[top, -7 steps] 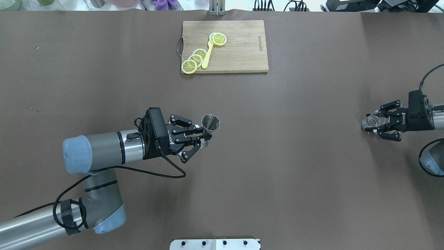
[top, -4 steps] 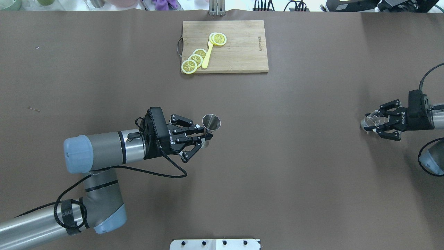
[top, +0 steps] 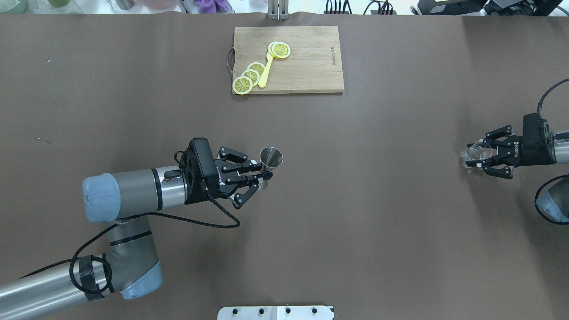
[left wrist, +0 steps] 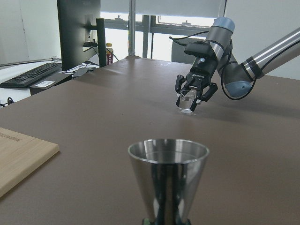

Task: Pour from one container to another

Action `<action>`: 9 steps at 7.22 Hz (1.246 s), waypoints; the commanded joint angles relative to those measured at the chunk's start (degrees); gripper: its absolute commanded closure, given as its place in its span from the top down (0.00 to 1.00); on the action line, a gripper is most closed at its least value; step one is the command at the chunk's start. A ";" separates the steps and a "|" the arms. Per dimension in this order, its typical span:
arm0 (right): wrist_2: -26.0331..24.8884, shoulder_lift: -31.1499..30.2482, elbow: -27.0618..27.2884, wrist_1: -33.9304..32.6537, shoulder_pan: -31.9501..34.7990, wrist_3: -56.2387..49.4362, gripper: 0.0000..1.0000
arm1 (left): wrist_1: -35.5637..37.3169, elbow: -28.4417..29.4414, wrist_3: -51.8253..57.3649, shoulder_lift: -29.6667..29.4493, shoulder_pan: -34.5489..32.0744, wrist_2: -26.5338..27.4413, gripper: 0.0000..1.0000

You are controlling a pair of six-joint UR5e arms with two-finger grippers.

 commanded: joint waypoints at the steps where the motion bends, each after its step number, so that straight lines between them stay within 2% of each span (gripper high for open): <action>1: 0.15 -0.01 3.33 -3.08 0.10 0.00 0.17 | -0.10 -0.05 0.03 0.07 -0.07 -0.08 0.00; 5: 0.60 0.16 12.55 -11.35 0.72 0.18 0.00 | -0.18 -0.13 0.03 -0.02 0.01 -0.08 0.00; 9: 1.03 0.87 18.44 -17.22 0.89 2.38 0.00 | -0.01 -0.05 0.03 -0.10 0.01 -0.08 0.00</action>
